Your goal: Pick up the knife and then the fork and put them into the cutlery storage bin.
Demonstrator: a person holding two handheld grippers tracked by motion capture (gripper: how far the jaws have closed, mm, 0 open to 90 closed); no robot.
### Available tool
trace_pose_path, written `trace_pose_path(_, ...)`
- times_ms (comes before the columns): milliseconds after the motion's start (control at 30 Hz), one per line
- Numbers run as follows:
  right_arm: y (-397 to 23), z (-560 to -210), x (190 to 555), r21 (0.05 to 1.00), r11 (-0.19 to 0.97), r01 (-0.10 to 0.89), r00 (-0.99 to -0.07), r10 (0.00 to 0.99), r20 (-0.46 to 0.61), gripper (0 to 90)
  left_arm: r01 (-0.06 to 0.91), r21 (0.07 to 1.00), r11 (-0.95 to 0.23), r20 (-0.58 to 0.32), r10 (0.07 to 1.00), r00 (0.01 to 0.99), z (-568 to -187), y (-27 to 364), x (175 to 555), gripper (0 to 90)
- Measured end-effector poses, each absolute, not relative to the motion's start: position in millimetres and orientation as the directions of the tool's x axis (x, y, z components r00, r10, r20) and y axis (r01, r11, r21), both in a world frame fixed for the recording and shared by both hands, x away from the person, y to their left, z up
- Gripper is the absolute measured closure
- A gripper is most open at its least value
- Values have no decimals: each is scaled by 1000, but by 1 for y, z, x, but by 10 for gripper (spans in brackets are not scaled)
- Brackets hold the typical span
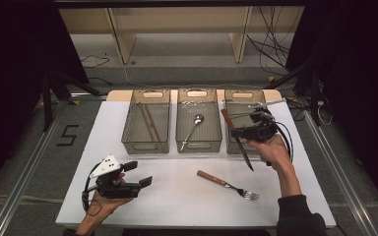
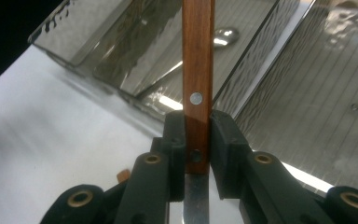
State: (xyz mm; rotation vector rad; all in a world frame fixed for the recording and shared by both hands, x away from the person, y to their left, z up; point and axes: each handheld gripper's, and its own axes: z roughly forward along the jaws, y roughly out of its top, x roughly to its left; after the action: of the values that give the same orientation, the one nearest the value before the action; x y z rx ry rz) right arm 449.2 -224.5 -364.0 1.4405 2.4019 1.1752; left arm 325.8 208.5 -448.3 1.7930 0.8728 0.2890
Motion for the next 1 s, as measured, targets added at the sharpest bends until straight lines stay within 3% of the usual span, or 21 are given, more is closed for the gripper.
trace_pose_path(1000,-247,-343,507,746,70,663,-391,881,265,778,425,893,-150,-219,681,699,-448,210,326,157)
